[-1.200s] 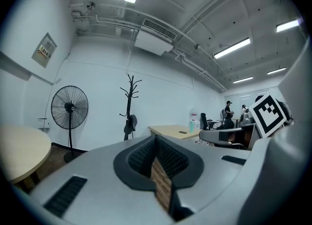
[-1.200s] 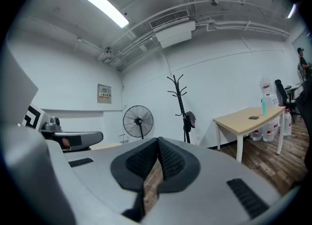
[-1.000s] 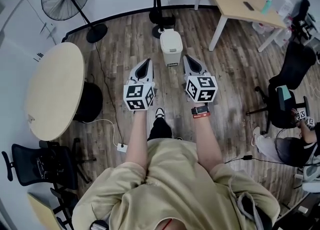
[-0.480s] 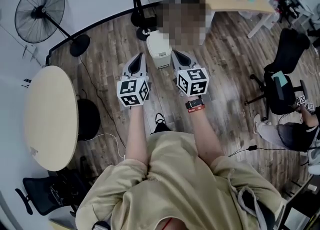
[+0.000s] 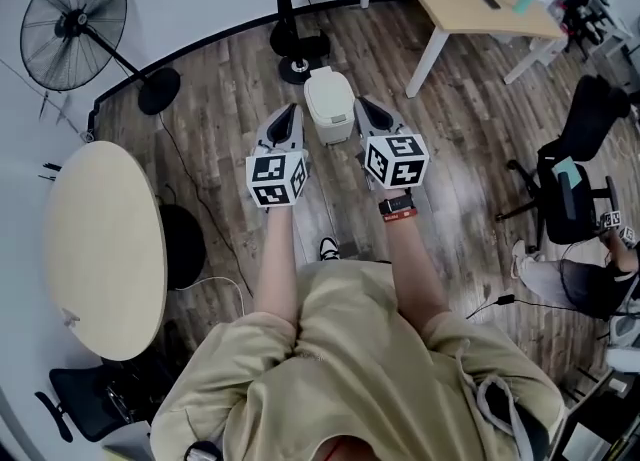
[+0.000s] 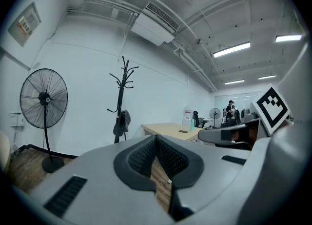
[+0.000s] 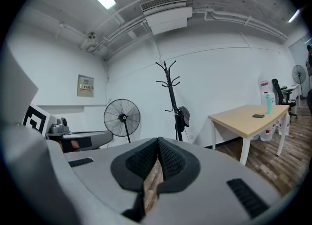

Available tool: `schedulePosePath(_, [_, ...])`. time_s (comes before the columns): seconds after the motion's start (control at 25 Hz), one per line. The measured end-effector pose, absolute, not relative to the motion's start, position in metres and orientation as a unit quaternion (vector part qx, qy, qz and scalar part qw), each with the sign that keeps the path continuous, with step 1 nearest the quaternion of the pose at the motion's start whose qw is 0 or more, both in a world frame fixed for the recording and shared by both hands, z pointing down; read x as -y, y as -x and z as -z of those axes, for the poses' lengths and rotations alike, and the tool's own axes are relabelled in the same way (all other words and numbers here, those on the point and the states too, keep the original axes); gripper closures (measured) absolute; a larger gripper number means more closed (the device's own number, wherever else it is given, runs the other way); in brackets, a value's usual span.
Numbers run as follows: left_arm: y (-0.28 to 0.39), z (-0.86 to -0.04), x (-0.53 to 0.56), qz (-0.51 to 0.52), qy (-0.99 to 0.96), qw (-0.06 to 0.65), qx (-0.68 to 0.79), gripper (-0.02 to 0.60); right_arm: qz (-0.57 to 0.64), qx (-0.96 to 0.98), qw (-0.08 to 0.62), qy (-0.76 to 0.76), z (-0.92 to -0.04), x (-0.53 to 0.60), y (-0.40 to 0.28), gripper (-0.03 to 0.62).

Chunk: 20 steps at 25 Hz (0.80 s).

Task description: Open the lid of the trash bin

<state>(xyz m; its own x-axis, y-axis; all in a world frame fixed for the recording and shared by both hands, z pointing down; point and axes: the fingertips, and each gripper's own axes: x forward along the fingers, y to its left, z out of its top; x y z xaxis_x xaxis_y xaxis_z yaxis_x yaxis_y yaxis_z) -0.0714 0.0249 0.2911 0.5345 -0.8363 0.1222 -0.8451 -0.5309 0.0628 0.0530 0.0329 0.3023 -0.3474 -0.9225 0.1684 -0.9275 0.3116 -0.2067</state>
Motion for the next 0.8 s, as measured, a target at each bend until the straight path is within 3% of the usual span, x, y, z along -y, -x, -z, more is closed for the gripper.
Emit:
schedulePosePath(0.28, [0.103, -0.311, 0.026, -0.032, -0.877, 0.075, 0.474, 0.558, -0.143, 0.813, 0.024, -0.564, -0.326, 0.016, -0.013, 0.579])
schedulePosePath(0.8, [0.083, -0.353, 0.104, -0.046, -0.877, 0.101, 0.467, 0.558, -0.18, 0.815, 0.053, -0.548, -0.379, 0.096, -0.024, 0.579])
